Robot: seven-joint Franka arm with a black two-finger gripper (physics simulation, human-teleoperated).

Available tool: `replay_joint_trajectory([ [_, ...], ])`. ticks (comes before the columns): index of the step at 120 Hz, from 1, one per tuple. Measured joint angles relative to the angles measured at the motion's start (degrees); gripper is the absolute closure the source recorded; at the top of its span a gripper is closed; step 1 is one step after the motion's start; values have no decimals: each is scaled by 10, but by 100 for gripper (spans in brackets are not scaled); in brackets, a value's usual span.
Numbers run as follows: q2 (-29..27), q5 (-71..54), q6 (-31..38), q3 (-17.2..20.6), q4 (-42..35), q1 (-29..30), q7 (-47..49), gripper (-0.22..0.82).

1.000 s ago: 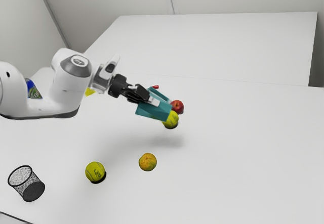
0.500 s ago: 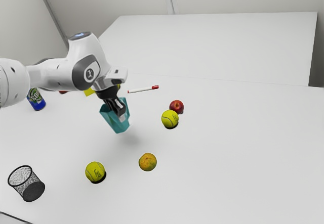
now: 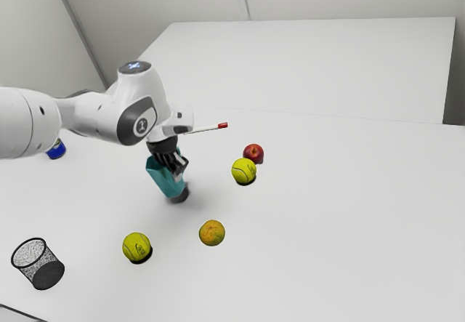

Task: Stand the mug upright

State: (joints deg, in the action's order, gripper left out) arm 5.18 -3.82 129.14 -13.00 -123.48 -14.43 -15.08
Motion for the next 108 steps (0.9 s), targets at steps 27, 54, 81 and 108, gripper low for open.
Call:
replay_joint_trajectory([
  [27, -2, -4, 25, 0, -24, -1, 35, 78],
  [54, -2, -1, 35, 0, -29, 0, 55, 68],
  [81, -3, 2, 37, 0, -29, 0, 65, 50],
  [108, -8, 3, 38, 0, -29, -1, 74, 34],
])
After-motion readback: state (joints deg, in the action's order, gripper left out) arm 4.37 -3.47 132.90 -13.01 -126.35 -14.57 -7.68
